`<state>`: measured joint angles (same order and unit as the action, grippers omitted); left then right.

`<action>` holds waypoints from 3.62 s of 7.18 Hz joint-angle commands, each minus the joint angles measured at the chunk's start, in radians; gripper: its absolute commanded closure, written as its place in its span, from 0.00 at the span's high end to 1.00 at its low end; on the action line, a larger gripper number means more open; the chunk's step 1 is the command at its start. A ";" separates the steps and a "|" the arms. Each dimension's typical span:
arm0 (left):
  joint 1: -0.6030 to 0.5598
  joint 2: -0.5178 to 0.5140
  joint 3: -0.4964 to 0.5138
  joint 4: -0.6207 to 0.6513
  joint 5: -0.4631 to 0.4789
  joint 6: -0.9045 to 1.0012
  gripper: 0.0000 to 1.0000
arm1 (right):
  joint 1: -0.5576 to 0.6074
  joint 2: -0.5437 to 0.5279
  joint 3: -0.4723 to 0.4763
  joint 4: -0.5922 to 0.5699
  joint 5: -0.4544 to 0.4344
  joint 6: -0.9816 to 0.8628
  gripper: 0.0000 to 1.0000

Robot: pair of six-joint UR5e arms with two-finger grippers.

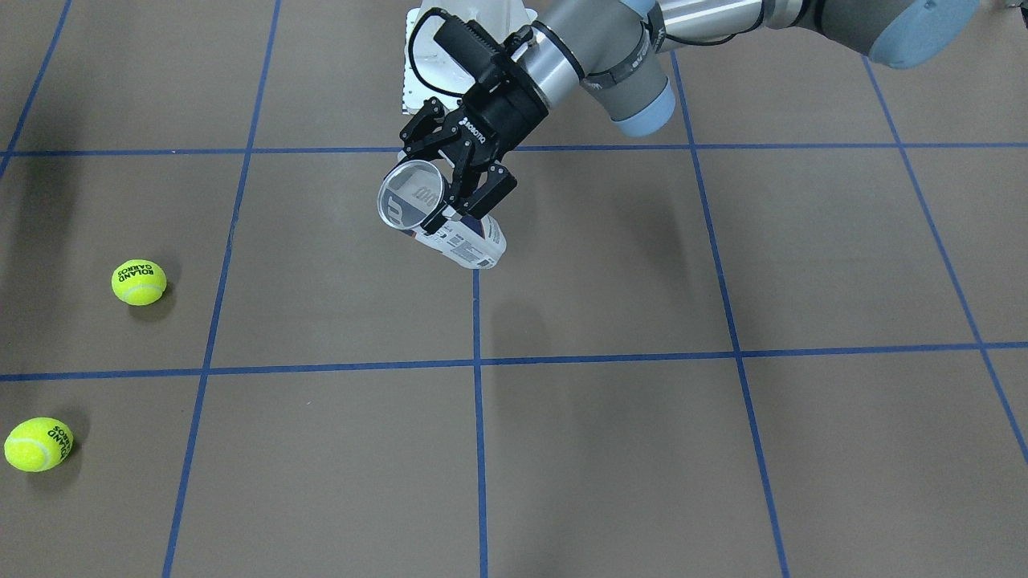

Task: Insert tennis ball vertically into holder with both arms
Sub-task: 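Lift the can with the left gripper and turn it upright, opening up, then reach the right gripper to the nearer yellow tennis ball and grasp it, then lift the tennis ball with the right gripper toward the held can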

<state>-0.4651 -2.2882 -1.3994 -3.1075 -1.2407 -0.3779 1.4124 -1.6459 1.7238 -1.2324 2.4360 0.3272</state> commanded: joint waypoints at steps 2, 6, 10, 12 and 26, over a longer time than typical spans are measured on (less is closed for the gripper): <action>0.028 0.004 0.074 -0.134 0.093 0.004 0.80 | -0.224 -0.014 0.100 0.132 -0.071 0.250 1.00; 0.037 0.006 0.082 -0.134 0.093 0.004 0.80 | -0.458 0.079 0.018 0.186 -0.308 0.496 0.99; 0.039 0.006 0.082 -0.134 0.093 0.004 0.80 | -0.524 0.101 -0.044 0.183 -0.321 0.483 0.99; 0.039 0.006 0.082 -0.134 0.093 0.004 0.80 | -0.537 0.112 -0.069 0.183 -0.318 0.483 0.88; 0.152 0.027 0.166 -0.307 0.167 0.160 0.81 | -0.490 0.652 0.037 -0.217 -0.210 0.753 0.00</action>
<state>-0.3157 -2.2610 -1.2356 -3.4109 -1.0765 -0.2235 0.9235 -1.0156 1.7596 -1.4489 2.2255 1.0725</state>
